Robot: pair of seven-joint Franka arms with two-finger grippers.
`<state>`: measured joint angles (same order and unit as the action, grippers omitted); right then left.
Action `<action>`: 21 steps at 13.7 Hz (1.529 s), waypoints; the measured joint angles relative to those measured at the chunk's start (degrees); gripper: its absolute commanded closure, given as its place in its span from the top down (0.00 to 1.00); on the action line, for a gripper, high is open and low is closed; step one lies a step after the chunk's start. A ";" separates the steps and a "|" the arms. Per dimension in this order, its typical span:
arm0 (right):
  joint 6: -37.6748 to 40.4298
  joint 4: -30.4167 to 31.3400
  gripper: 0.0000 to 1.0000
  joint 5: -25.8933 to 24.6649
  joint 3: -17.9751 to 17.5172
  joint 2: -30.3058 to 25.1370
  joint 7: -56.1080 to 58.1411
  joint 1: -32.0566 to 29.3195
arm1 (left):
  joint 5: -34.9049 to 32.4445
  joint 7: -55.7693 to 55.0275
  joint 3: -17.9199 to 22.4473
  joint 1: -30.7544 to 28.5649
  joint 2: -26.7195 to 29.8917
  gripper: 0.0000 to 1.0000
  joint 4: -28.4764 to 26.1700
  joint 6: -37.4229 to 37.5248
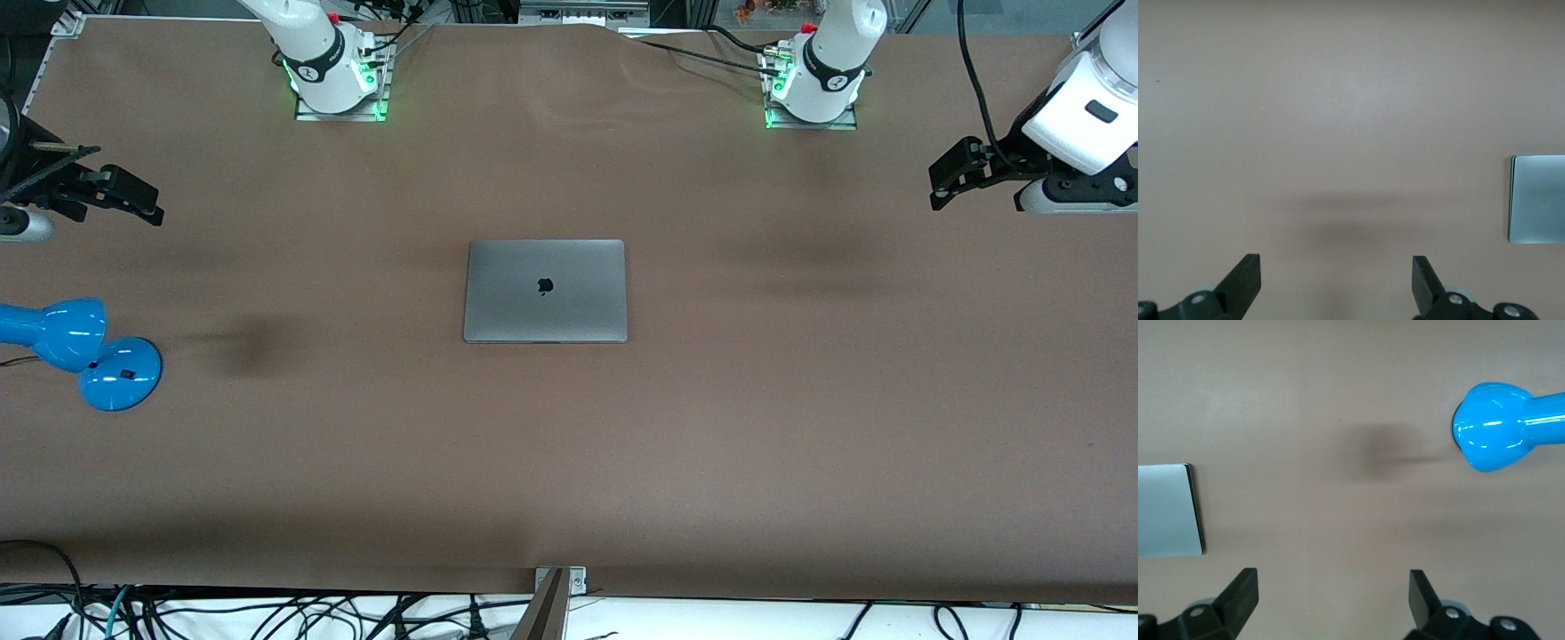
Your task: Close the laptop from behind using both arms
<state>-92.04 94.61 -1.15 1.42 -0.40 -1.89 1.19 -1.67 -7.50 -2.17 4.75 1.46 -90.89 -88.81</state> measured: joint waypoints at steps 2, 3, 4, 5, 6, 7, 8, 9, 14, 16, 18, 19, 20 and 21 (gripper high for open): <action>-0.01 0.00 1.00 0.00 0.07 0.00 0.00 0.00 | 1.10 0.00 0.04 0.00 -0.12 1.00 -1.73 -1.23; -0.03 0.00 1.00 0.00 0.09 0.00 0.00 -0.01 | 1.50 -0.01 0.05 0.01 -0.18 1.00 -2.35 -1.35; -0.05 0.00 1.00 0.00 0.10 0.00 0.00 -0.01 | 1.70 -0.02 0.05 0.04 -0.24 1.00 -2.67 -1.40; -0.06 0.00 1.00 0.00 0.10 0.00 0.00 -0.01 | 1.76 -0.09 0.05 0.12 -0.27 1.00 -2.77 -1.42; -0.07 0.00 1.00 0.00 0.10 0.00 0.00 -0.01 | 1.76 -0.17 0.04 0.22 -0.26 1.00 -2.81 -1.43; -0.08 0.00 1.00 0.00 0.10 0.00 0.00 -0.01 | 1.76 -0.24 0.04 0.32 -0.26 1.00 -2.83 -1.43; -0.09 0.00 1.00 0.00 0.10 0.00 0.00 -0.01 | 1.76 -0.30 0.04 0.35 -0.26 1.00 -2.88 -1.43; -0.12 0.00 1.00 0.00 0.10 0.00 0.00 -0.01 | 1.75 -0.38 0.10 0.31 -0.27 1.00 -2.96 -1.43; -0.18 0.00 1.00 0.00 0.11 0.00 0.00 -0.01 | 1.75 -0.45 0.84 -0.53 -0.53 1.00 -3.27 -1.07; -0.19 0.00 1.00 0.00 0.11 0.00 0.00 -0.01 | 1.75 -0.45 0.84 -0.53 -0.79 1.00 -3.27 -1.05; -0.21 0.00 1.00 0.00 0.11 0.00 0.00 -0.01 | 1.75 -0.45 0.84 -0.53 -1.13 1.00 -3.27 -1.05; -0.21 0.00 1.00 0.00 0.11 0.00 0.00 -0.01 | 1.75 -0.45 0.83 -0.53 -1.28 1.00 -3.27 -1.05; -0.21 0.00 1.00 0.00 0.11 0.00 0.00 -0.01 | 1.75 -0.45 0.84 -0.53 -1.36 1.00 -3.27 -1.05; -0.22 0.00 1.00 0.00 0.11 0.00 0.00 -0.01 | 1.75 -0.45 0.84 -0.53 -1.37 1.00 -3.26 -1.05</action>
<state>-92.26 94.61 -1.15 1.53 -0.40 -1.89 1.18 0.08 -7.95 -1.33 4.23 0.09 -94.15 -89.86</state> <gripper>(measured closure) 0.000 0.000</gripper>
